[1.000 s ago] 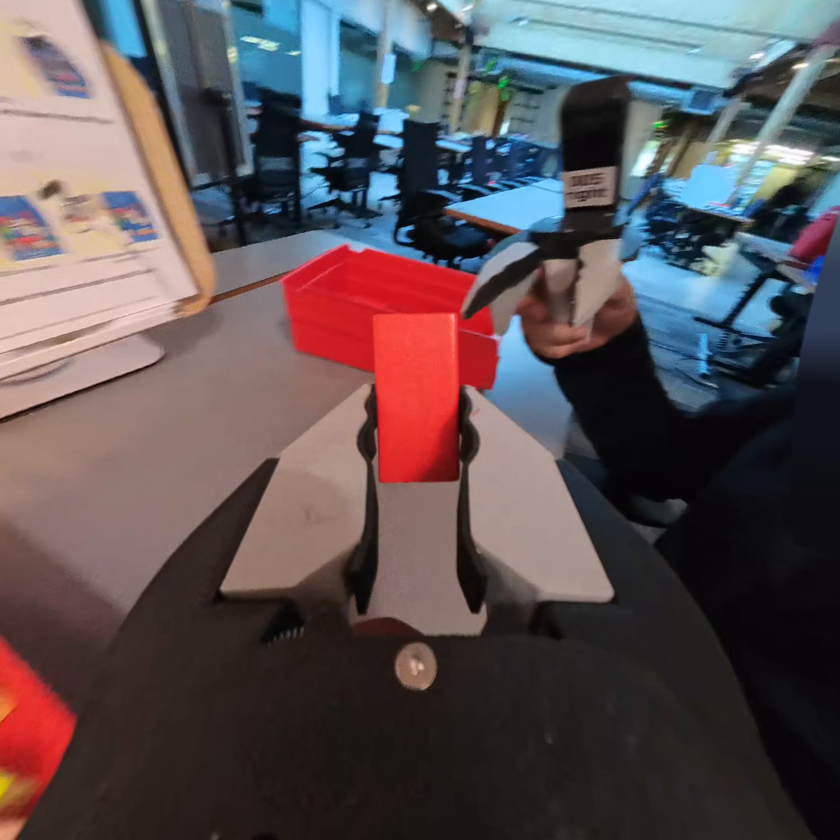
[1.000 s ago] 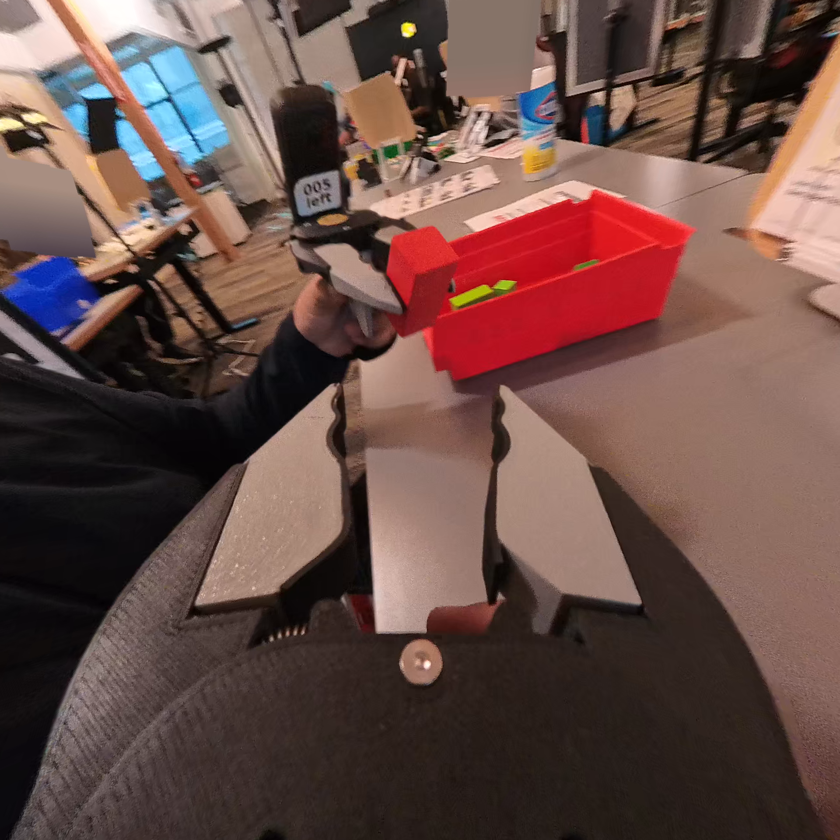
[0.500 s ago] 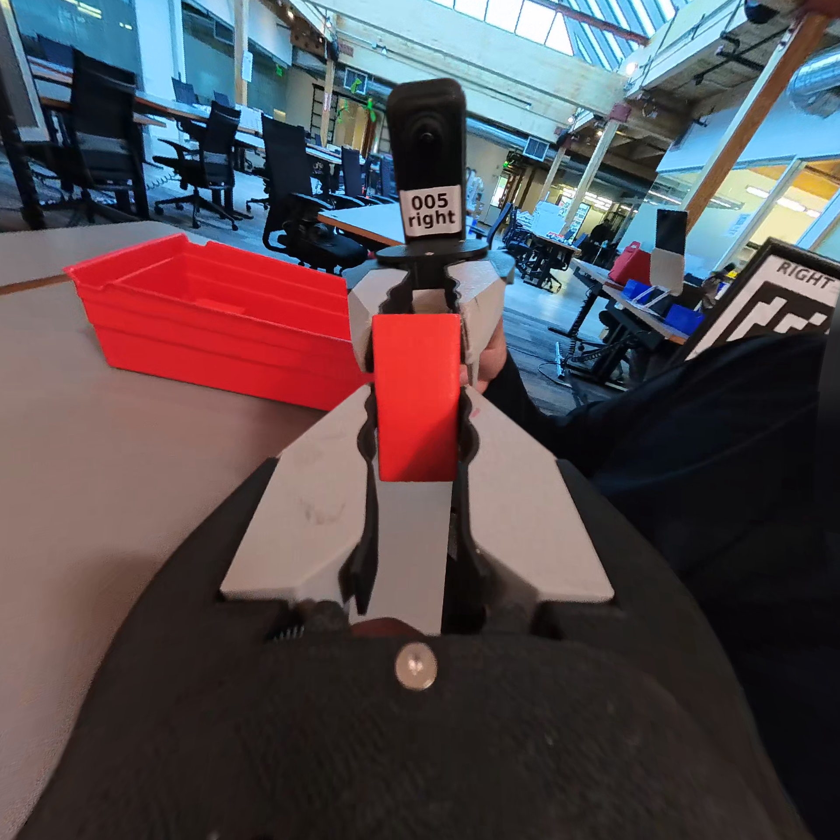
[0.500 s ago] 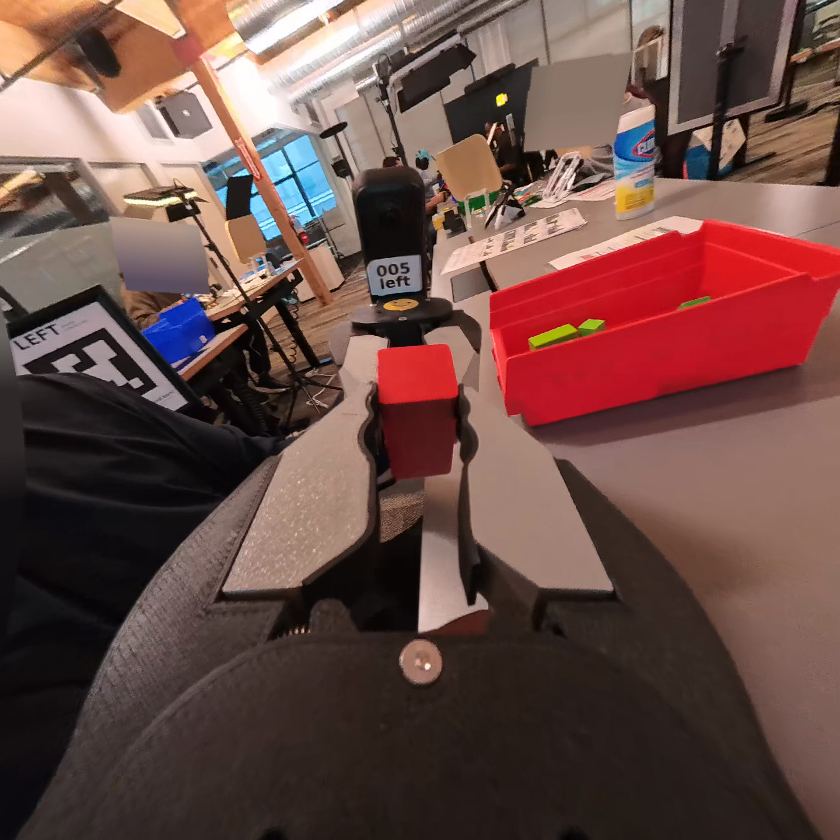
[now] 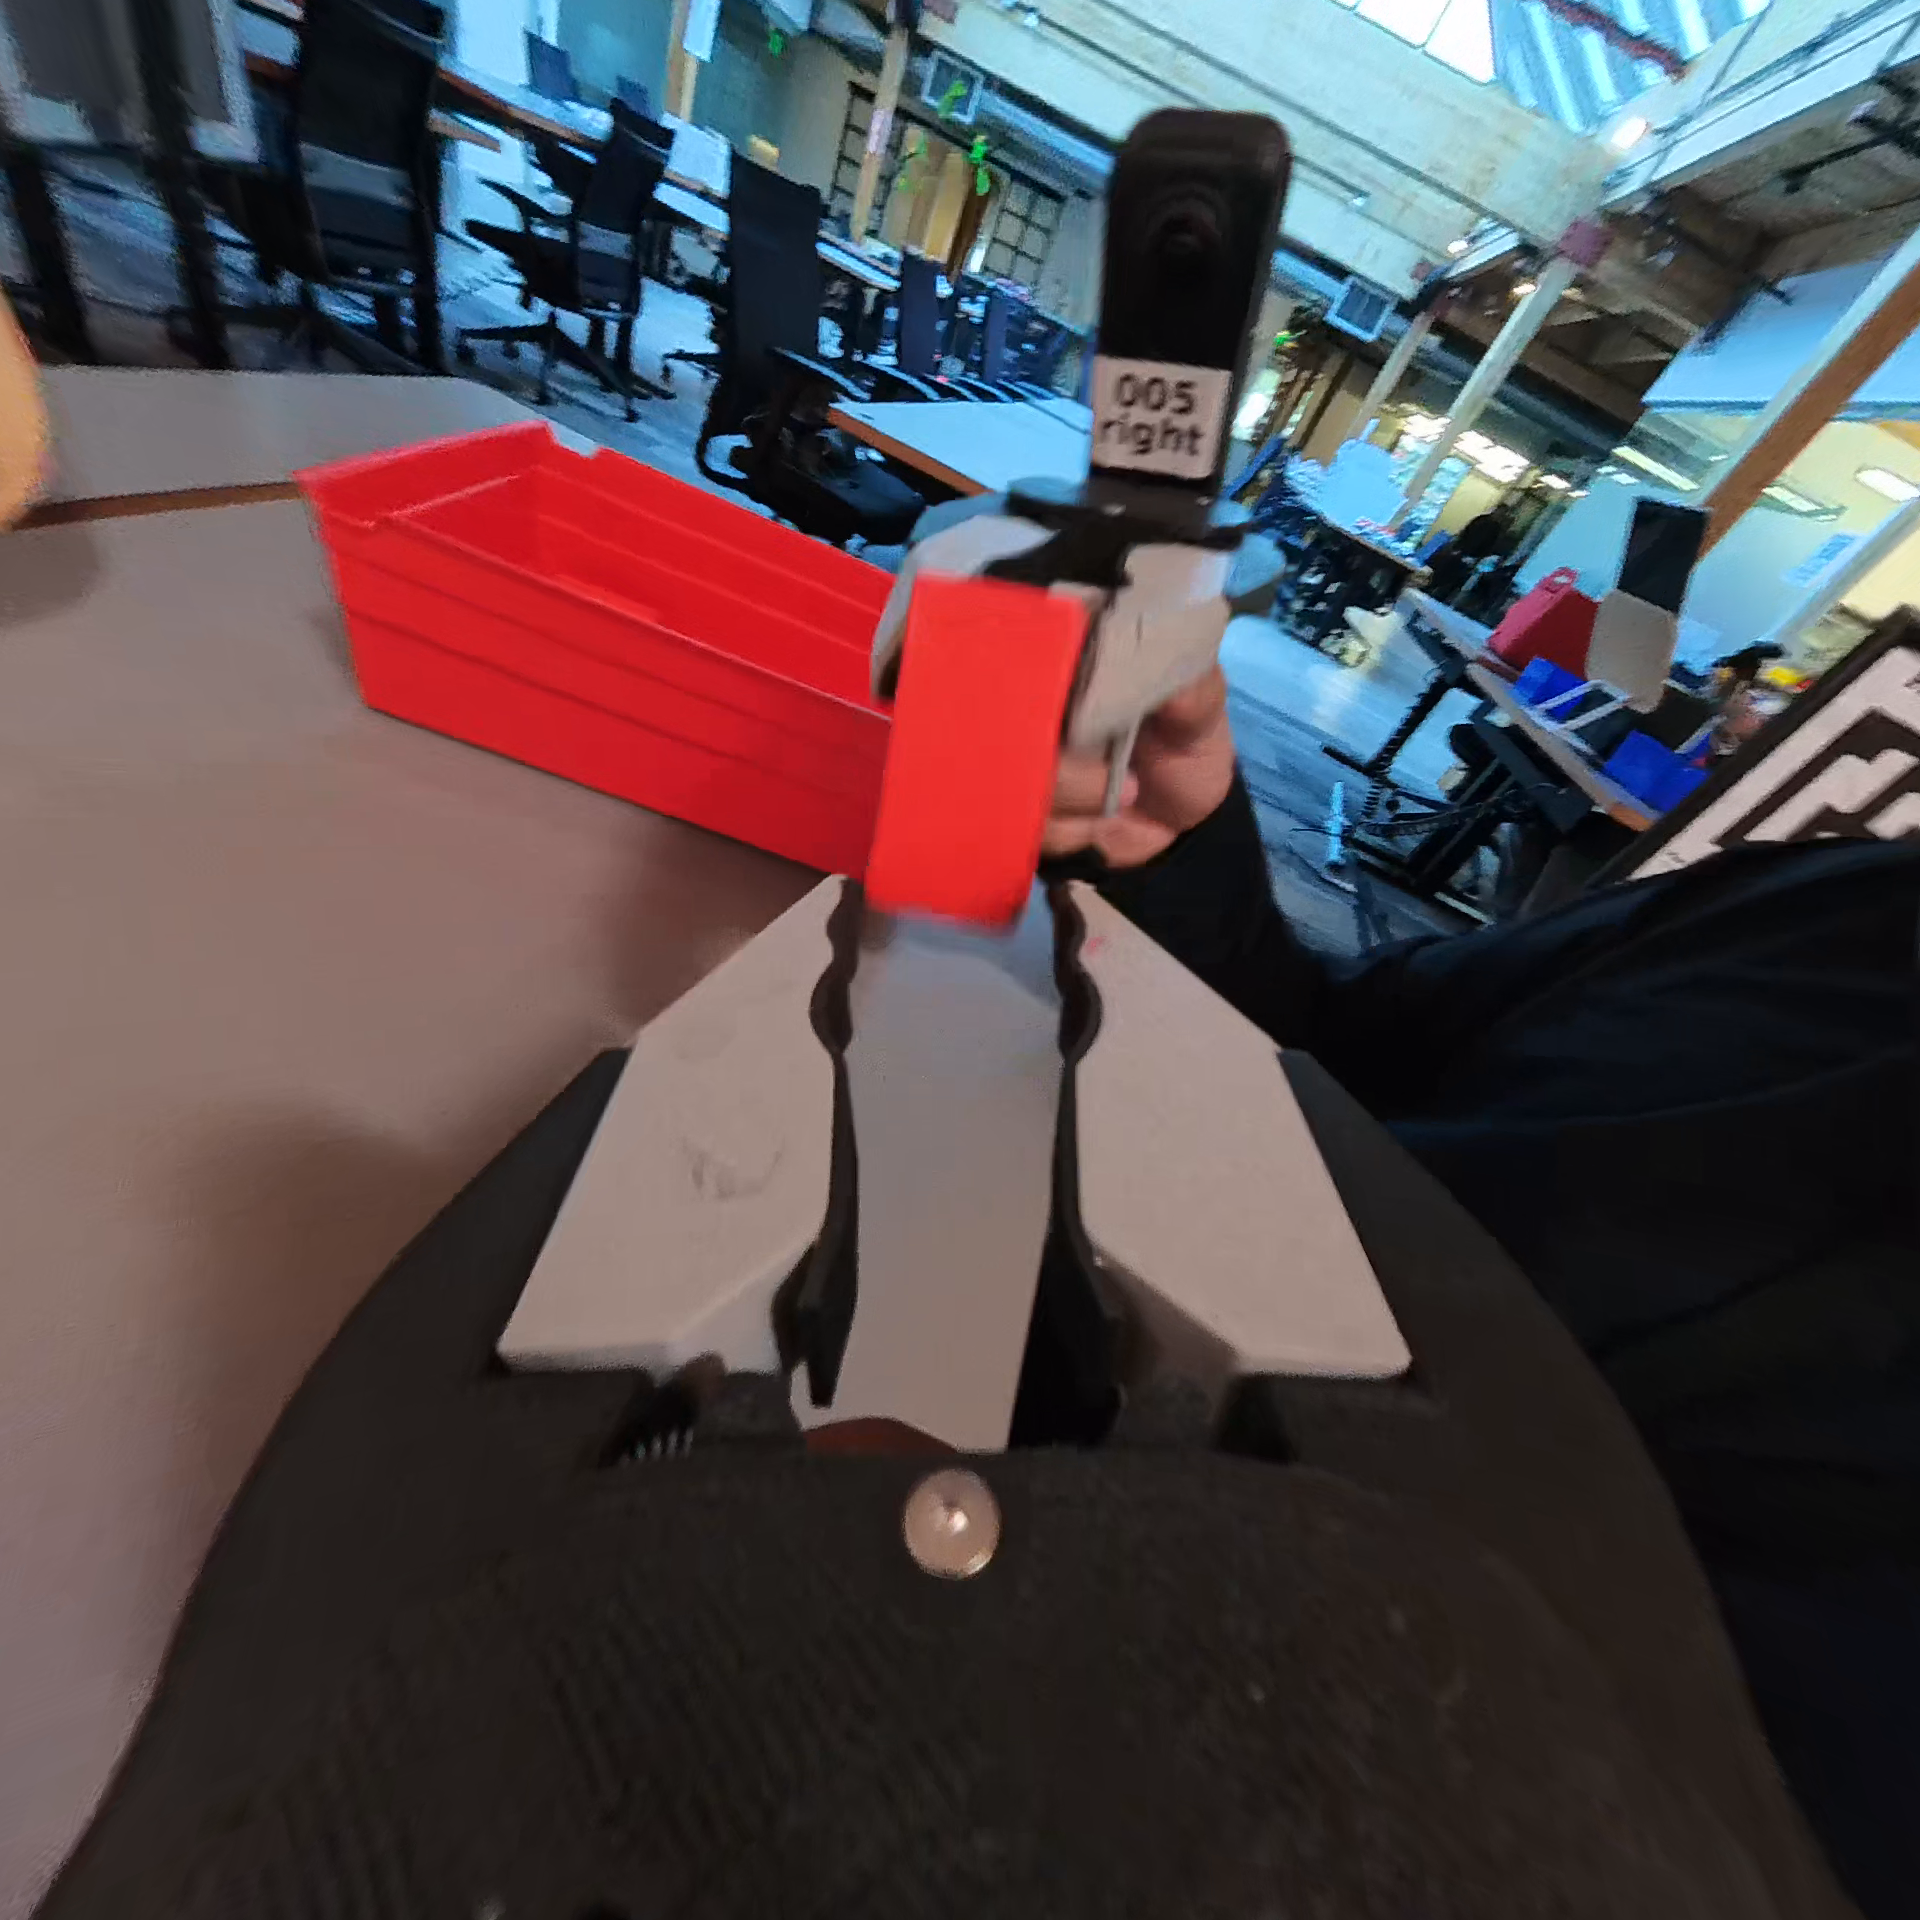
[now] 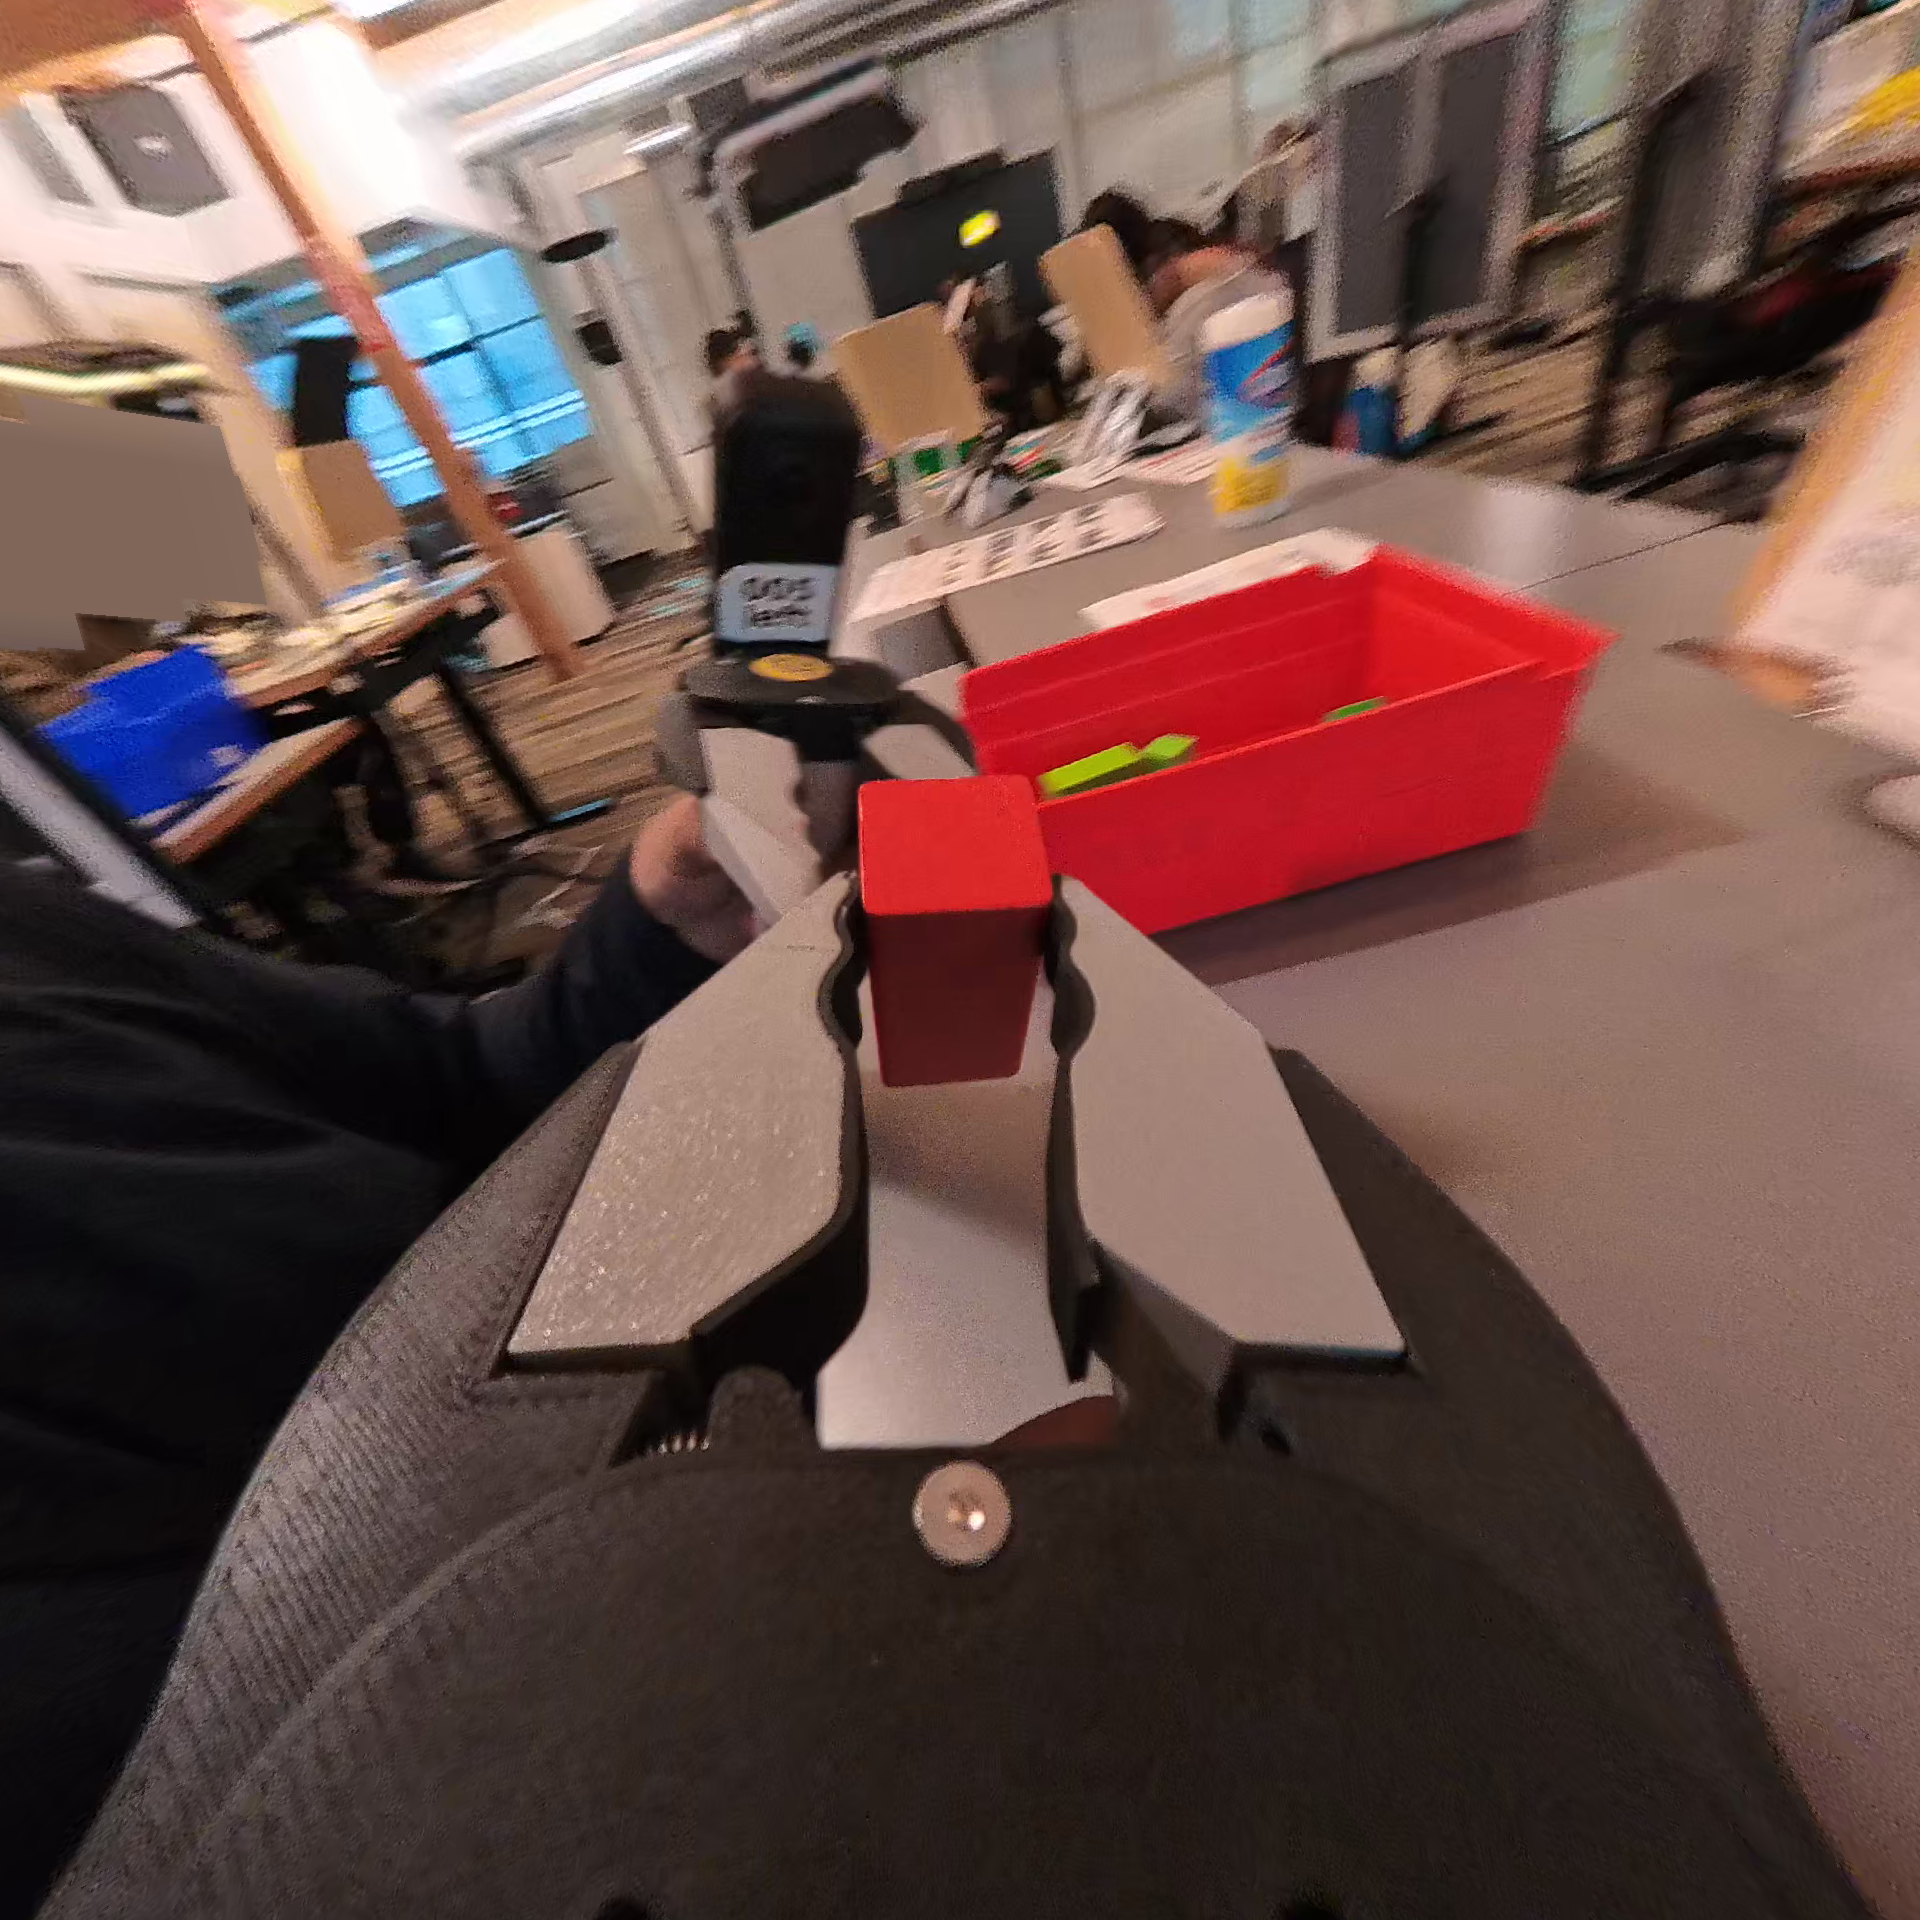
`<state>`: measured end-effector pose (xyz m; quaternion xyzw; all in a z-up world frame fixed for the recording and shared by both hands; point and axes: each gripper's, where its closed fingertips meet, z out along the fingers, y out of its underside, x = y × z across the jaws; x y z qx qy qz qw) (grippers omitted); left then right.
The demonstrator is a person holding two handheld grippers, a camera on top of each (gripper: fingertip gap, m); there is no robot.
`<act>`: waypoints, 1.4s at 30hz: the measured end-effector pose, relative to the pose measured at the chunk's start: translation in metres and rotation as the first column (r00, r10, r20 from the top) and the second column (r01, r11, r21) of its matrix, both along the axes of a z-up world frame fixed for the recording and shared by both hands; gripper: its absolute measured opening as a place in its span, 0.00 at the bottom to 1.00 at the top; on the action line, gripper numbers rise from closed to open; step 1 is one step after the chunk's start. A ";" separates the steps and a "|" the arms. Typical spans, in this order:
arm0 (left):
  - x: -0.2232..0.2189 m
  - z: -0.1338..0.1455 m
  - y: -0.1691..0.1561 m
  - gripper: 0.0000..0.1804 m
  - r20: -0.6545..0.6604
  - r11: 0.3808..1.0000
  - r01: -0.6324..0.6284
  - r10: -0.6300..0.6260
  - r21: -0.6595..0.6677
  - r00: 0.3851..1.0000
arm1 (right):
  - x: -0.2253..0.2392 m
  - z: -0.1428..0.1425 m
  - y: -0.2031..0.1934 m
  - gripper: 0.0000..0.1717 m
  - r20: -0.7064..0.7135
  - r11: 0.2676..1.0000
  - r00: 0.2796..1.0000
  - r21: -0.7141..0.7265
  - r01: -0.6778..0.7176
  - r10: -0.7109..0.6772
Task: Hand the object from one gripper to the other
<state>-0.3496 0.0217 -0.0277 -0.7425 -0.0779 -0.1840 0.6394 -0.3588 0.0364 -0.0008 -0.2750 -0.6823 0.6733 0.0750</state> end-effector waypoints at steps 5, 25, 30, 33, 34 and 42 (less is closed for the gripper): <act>-0.045 0.038 -0.062 0.19 -0.095 0.970 -0.225 0.234 0.090 0.968 | -0.031 0.030 0.146 0.18 -0.055 0.874 0.882 0.125 0.470 -0.467; -0.066 0.038 -0.109 0.15 -0.121 0.939 -0.343 0.345 0.040 0.931 | -0.142 -0.187 0.324 0.18 0.286 0.332 0.412 0.942 0.044 -0.865; -0.062 0.038 -0.109 0.15 -0.139 0.944 -0.330 0.330 0.029 0.934 | -0.147 -0.189 0.345 0.19 0.210 0.240 0.372 0.970 0.035 -0.904; -0.067 0.034 -0.113 0.16 -0.160 0.933 -0.359 0.355 0.007 0.921 | -0.149 -0.184 0.336 0.34 0.223 0.276 0.394 0.958 0.083 -0.892; -0.071 0.032 -0.116 0.17 -0.162 0.928 -0.374 0.369 0.000 0.915 | -0.149 -0.180 0.334 0.34 0.217 0.278 0.406 0.956 0.096 -0.888; -0.120 0.024 -0.174 0.22 -0.167 0.796 -0.605 0.592 -0.031 0.788 | -0.123 -0.074 0.249 0.34 0.137 0.501 0.652 0.760 0.413 -0.745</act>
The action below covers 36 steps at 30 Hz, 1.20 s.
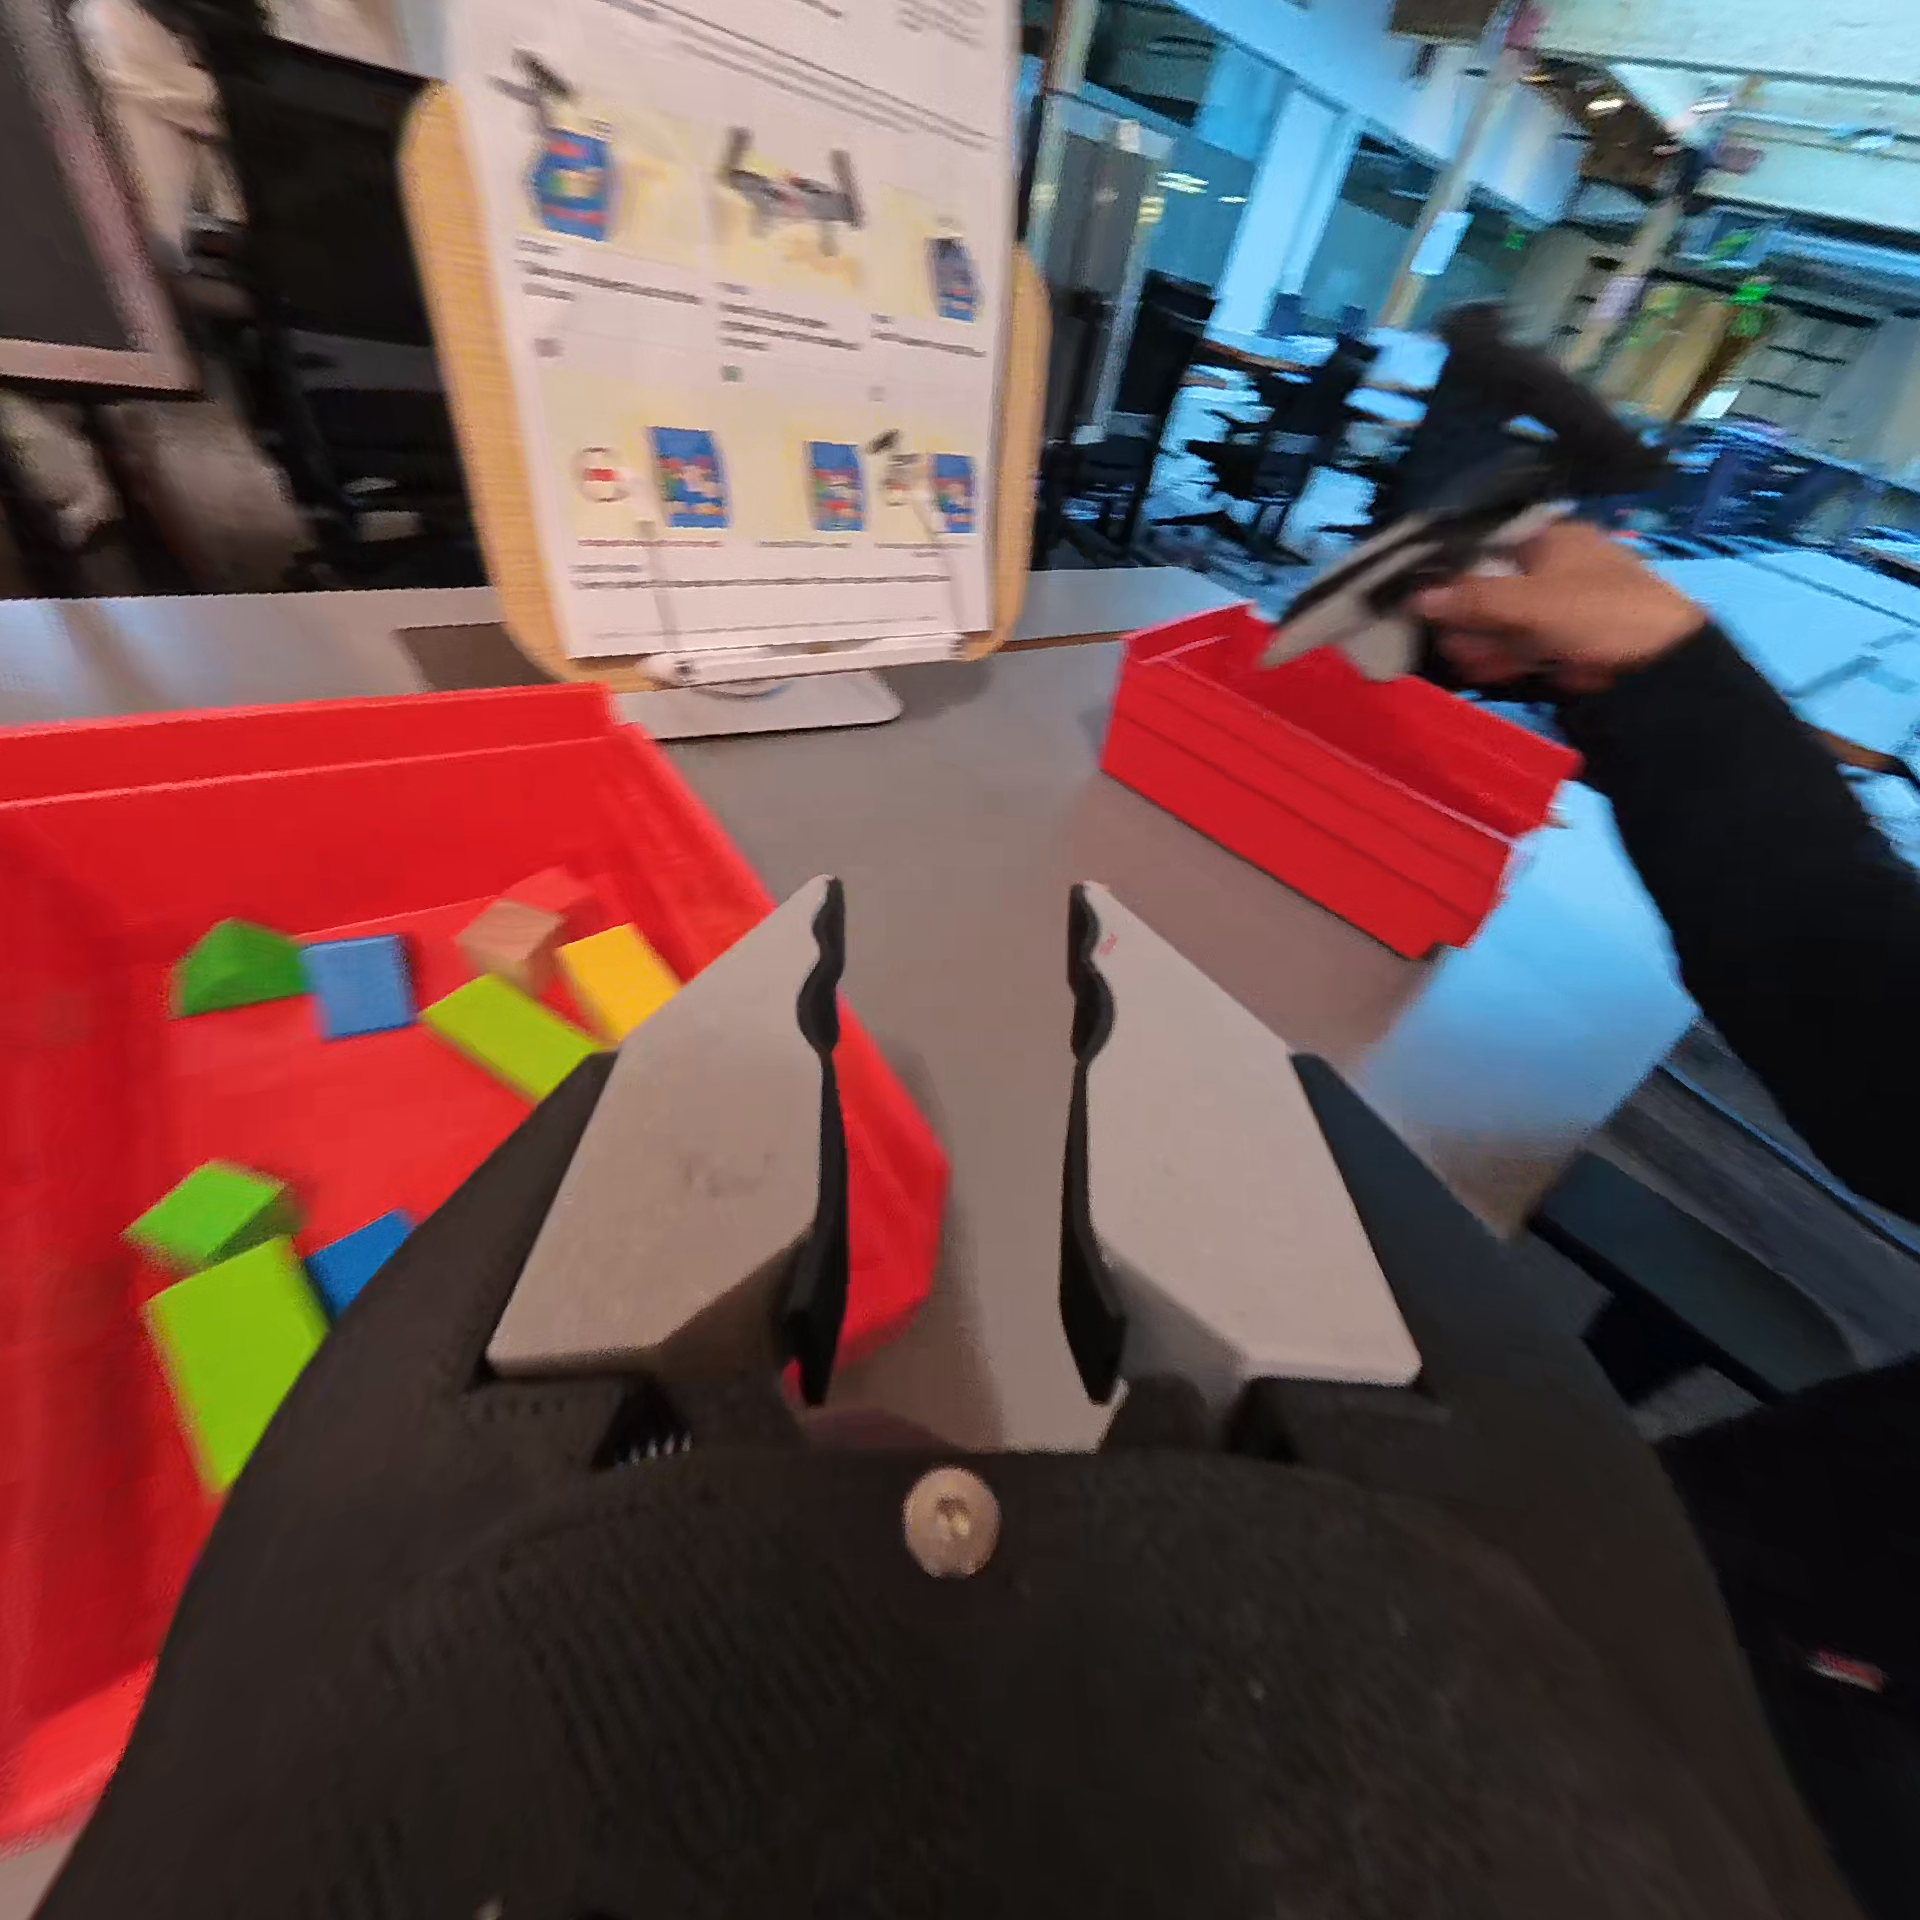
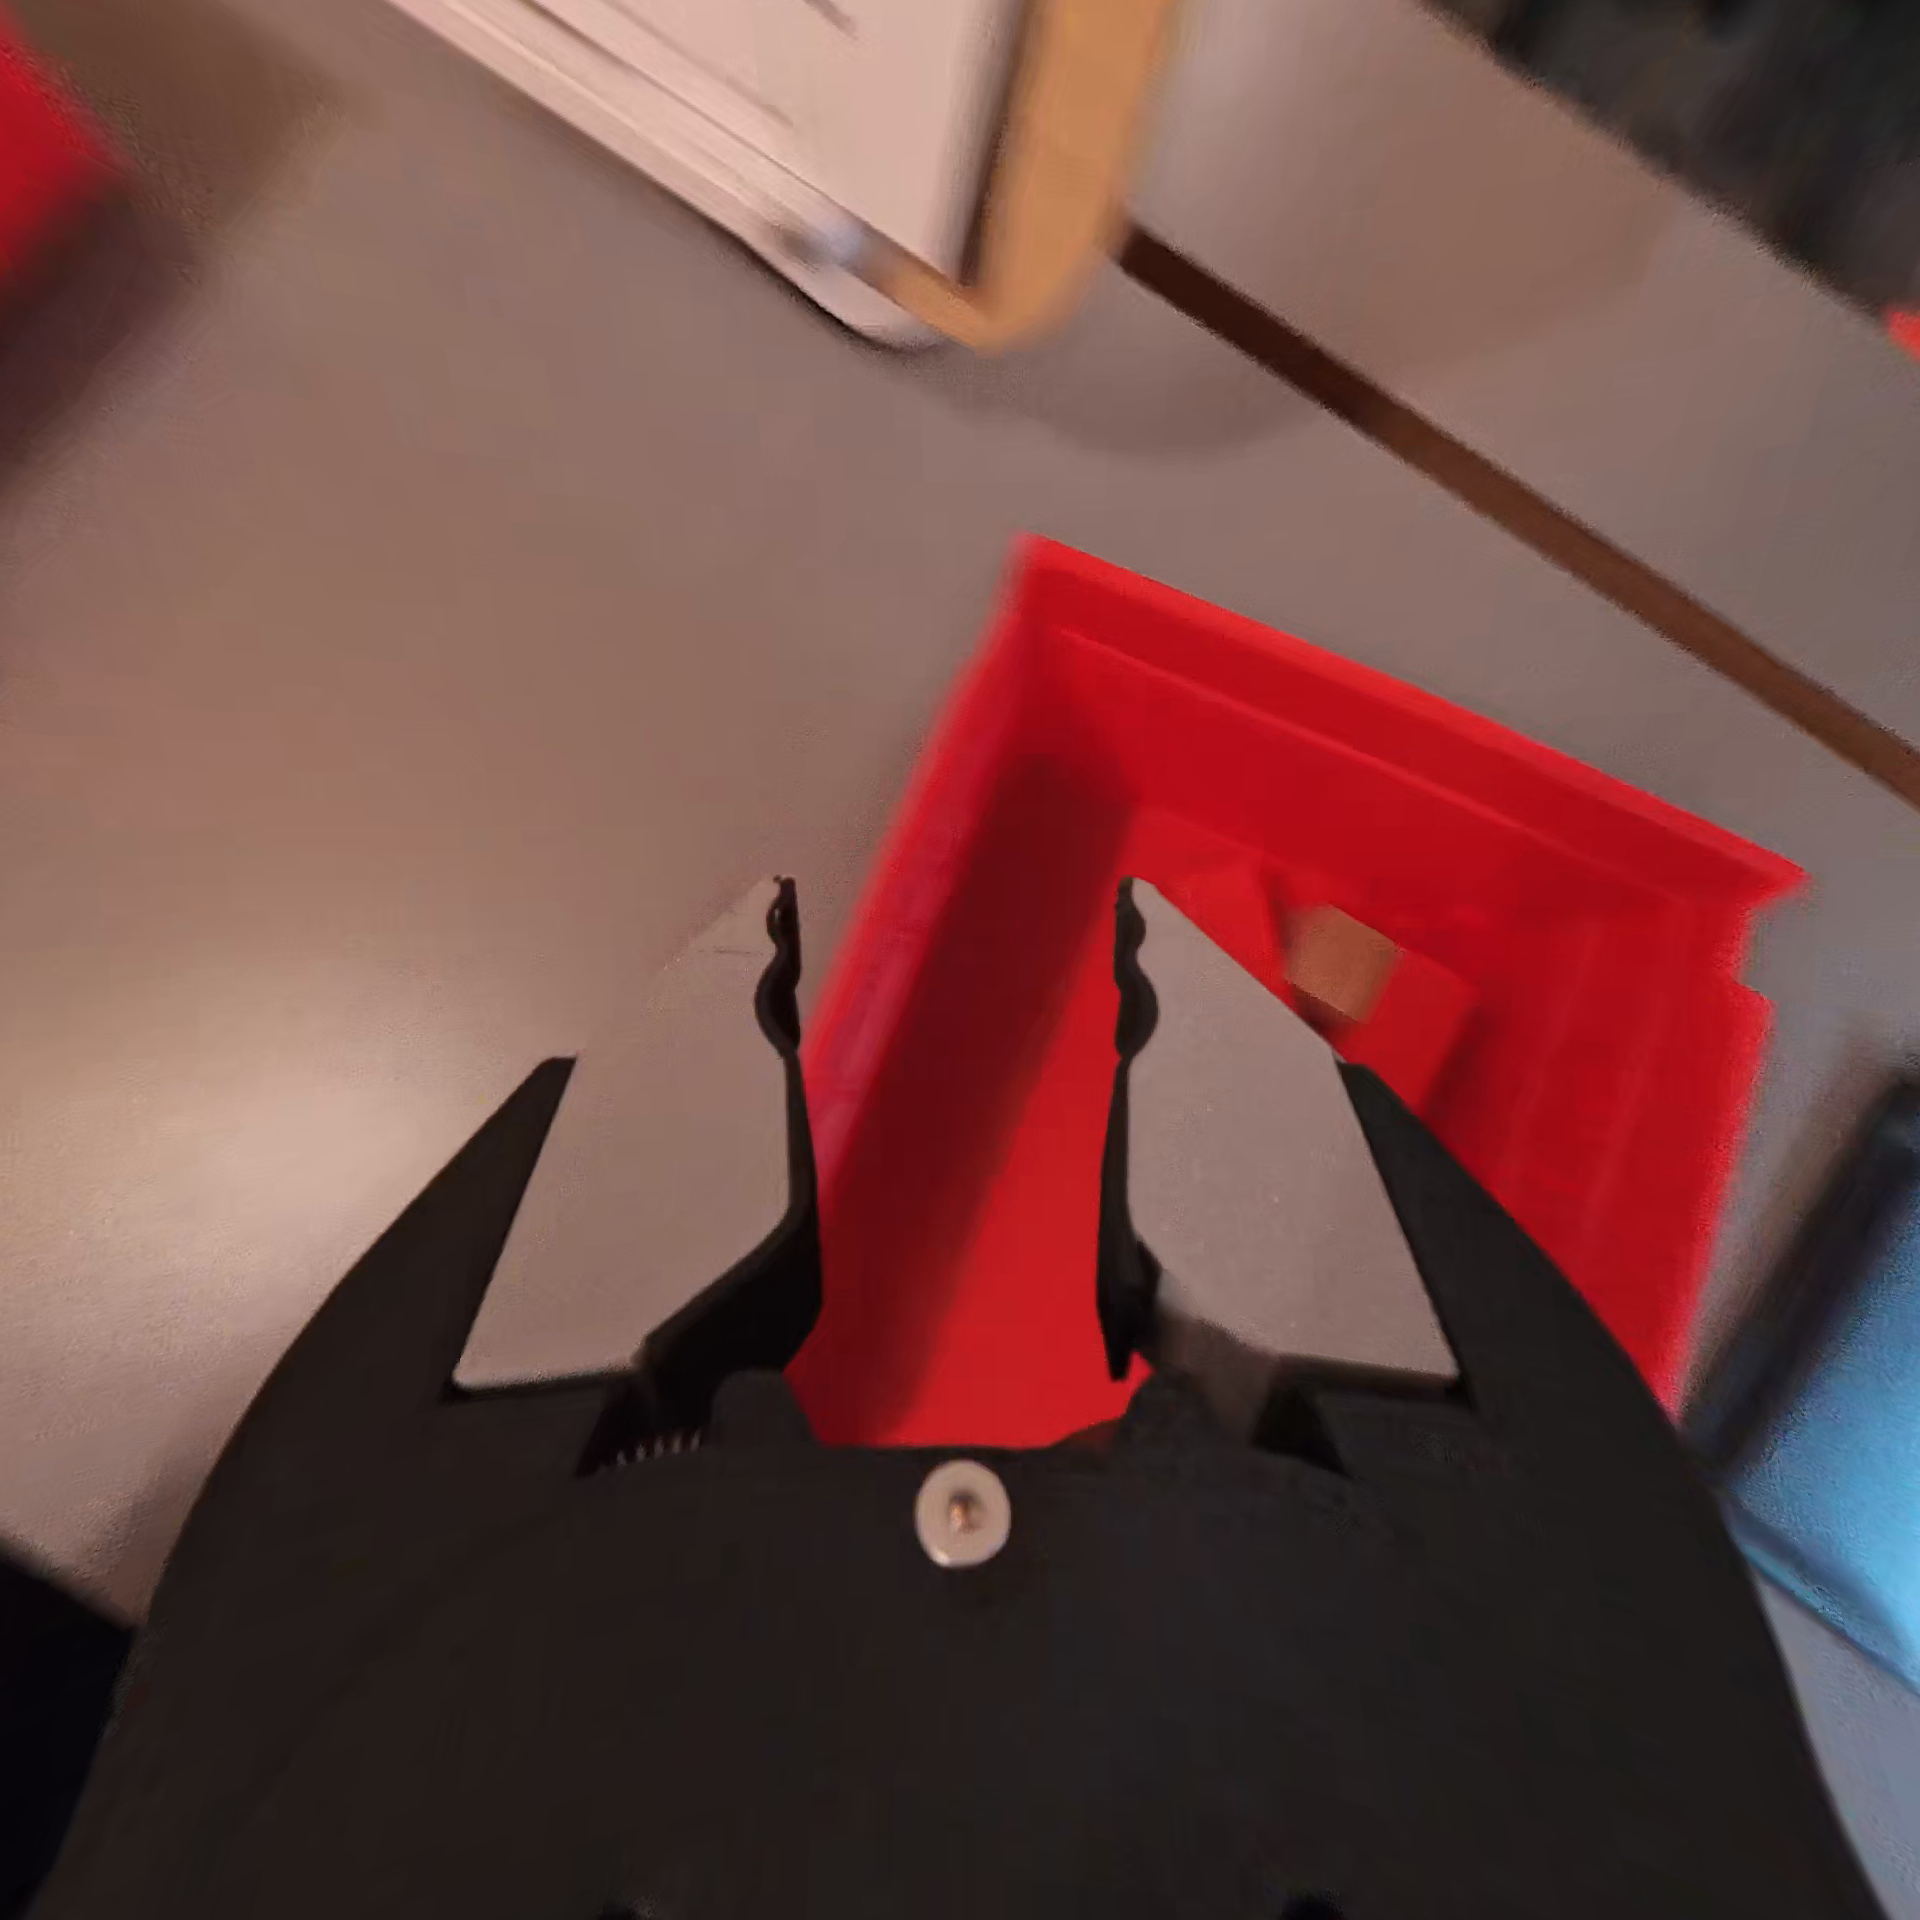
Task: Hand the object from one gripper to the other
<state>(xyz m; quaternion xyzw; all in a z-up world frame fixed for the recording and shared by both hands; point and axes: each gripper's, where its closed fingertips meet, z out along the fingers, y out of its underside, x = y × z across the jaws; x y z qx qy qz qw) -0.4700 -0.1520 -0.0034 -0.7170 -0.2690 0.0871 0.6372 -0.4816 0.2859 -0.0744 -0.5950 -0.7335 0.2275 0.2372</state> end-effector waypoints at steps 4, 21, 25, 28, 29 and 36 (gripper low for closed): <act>-0.032 -0.016 -0.041 0.23 0.022 0.981 -0.184 0.186 -0.062 0.982 | 0.057 0.047 -0.102 0.30 -0.258 0.937 0.924 -0.133 -0.324 0.283; -0.208 -0.158 -0.010 0.28 0.245 0.625 0.005 0.298 -0.780 0.923 | 0.131 0.046 -0.153 0.35 -0.411 0.842 0.819 -0.187 -0.505 0.400; -0.226 -0.186 -0.006 0.27 0.325 0.628 0.041 0.344 -0.777 0.881 | 0.137 0.053 -0.138 0.35 -0.438 0.853 0.814 -0.174 -0.492 0.381; -0.234 -0.200 -0.003 0.23 0.352 0.628 0.052 0.365 -0.777 0.862 | 0.137 0.060 -0.129 0.34 -0.462 0.861 0.812 -0.175 -0.477 0.356; -0.239 -0.201 -0.005 0.17 0.325 0.614 0.028 0.378 -0.789 0.867 | 0.137 0.061 -0.127 0.34 -0.466 0.863 0.812 -0.175 -0.474 0.352; -0.237 -0.190 -0.015 0.16 0.230 0.523 0.027 0.328 -0.852 0.916 | 0.138 0.062 -0.123 0.34 -0.471 0.865 0.808 -0.163 -0.474 0.354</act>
